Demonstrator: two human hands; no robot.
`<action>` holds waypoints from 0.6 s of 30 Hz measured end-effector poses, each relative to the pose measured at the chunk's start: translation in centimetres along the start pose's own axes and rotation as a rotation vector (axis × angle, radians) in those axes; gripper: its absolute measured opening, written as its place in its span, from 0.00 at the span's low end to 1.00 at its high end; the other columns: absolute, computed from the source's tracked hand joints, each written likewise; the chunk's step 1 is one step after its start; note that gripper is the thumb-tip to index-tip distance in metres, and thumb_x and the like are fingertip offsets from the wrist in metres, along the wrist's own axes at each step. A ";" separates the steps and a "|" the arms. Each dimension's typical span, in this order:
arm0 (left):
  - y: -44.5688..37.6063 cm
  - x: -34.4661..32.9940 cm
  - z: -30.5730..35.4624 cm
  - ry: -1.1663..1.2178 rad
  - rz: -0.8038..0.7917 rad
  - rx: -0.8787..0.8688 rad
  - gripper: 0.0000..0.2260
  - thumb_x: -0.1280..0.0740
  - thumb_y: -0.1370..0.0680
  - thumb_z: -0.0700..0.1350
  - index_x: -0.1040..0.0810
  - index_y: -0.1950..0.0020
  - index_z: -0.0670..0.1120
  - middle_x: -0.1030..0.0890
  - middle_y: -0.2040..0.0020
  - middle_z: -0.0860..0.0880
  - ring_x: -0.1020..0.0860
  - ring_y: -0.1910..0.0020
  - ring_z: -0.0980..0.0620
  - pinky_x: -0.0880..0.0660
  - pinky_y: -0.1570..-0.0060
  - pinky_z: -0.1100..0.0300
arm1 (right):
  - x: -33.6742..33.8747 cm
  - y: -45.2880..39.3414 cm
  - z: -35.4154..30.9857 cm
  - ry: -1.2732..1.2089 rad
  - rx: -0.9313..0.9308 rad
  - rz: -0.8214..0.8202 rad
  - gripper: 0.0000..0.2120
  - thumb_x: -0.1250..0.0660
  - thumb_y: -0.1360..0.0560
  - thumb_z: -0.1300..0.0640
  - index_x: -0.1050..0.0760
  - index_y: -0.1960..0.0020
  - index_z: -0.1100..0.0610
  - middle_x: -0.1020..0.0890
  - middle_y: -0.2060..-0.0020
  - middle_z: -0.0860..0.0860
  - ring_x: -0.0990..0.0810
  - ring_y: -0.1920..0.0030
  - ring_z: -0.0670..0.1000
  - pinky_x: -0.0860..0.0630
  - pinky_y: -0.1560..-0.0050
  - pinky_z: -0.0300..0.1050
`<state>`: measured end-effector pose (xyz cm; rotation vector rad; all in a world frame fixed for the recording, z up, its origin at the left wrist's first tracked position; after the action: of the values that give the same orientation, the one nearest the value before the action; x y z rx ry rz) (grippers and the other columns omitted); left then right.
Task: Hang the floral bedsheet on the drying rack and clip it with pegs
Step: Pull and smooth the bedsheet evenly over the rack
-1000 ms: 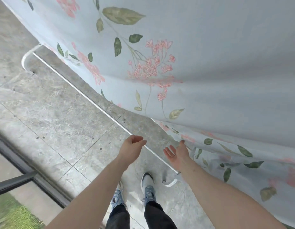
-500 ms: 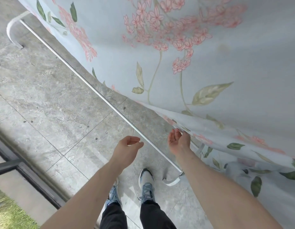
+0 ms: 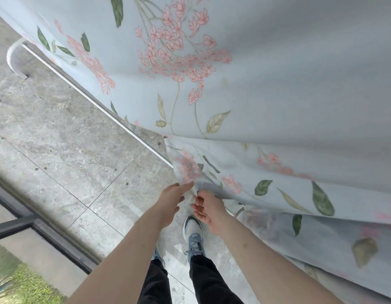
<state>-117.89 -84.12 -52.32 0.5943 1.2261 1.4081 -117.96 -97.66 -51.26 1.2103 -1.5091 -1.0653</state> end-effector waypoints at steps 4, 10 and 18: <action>1.3 0.6 0.9 -0.061 0.207 -0.229 0.12 0.23 0.25 0.50 0.16 0.47 0.45 0.16 0.51 0.50 0.20 0.48 0.51 0.28 0.49 0.60 | 2.6 2.3 0.3 -0.016 0.029 0.033 0.09 0.34 0.19 0.55 0.20 0.55 0.57 0.21 0.66 0.49 0.18 0.61 0.50 0.22 0.60 0.42; 1.4 -0.4 2.7 -0.033 0.234 -0.296 0.12 0.28 0.20 0.48 0.22 0.46 0.39 0.15 0.52 0.40 0.14 0.54 0.45 0.17 0.59 0.58 | 4.1 1.3 3.9 -0.461 -0.049 -0.005 0.28 0.38 0.17 0.41 0.34 0.23 0.57 0.22 0.33 0.56 0.20 0.37 0.57 0.22 0.34 0.54; -2.0 0.7 2.0 -0.223 0.324 -0.304 0.12 0.28 0.20 0.45 0.25 0.51 0.38 0.16 0.53 0.39 0.14 0.60 0.45 0.15 0.61 0.54 | 2.0 -4.1 0.7 -0.661 0.020 0.054 0.11 0.36 0.17 0.56 0.23 0.35 0.56 0.19 0.42 0.52 0.21 0.51 0.50 0.21 0.49 0.42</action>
<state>-115.50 -83.11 -53.62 0.7360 0.7421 1.7072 -118.03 -100.19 -55.17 0.8546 -2.0322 -1.5045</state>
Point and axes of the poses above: each hand's wrist, its own y-axis away from the middle knuckle, its own x-axis out of the back of the hand, z = x × y, the point moved 6 cm from there along -y, towards the middle knuckle
